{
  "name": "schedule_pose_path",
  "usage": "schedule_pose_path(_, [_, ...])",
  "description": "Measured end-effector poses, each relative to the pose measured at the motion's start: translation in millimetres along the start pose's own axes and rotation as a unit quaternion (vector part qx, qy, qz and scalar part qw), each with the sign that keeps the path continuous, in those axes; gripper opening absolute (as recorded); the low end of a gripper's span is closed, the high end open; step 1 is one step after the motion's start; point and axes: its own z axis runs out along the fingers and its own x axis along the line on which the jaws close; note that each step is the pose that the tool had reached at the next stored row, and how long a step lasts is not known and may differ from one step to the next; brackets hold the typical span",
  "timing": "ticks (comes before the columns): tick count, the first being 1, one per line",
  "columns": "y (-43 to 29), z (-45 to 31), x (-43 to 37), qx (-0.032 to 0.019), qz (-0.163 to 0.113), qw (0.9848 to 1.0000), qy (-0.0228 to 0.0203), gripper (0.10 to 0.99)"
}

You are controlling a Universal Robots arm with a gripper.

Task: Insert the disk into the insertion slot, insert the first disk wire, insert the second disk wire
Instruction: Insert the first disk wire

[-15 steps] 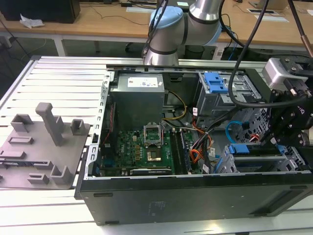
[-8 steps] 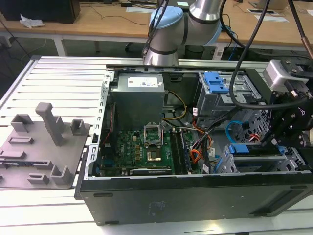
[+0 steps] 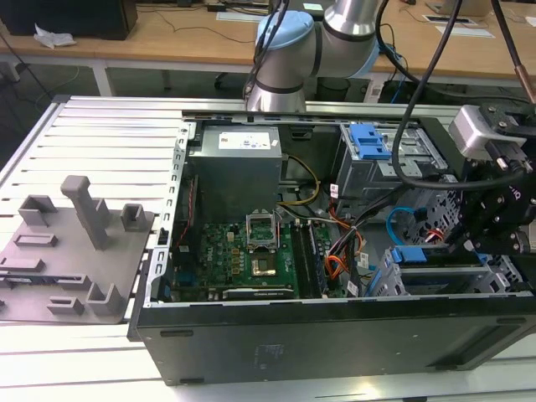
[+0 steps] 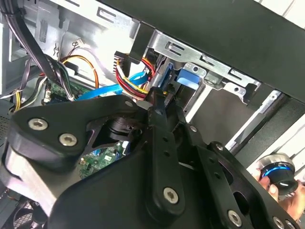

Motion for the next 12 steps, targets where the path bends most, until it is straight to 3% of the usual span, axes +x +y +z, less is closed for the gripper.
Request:
schedule_pose_path(2, [0.2, -3.0, -0.1, 0.0000, 0.000, 1.0000, 0.0001, 0.239])
schedule_pose_path(5, [1.0, -19.4, -0.8, 0.0000, 0.000, 1.0000, 0.0000, 0.239])
schedule_pose_path(6, [1.1, -21.4, -0.8, 0.0000, 0.000, 1.0000, -0.0001, 0.239])
schedule_pose_path(12, [1.2, -21.5, -0.8, -0.0001, 0.000, 1.0000, -0.0002, 0.239])
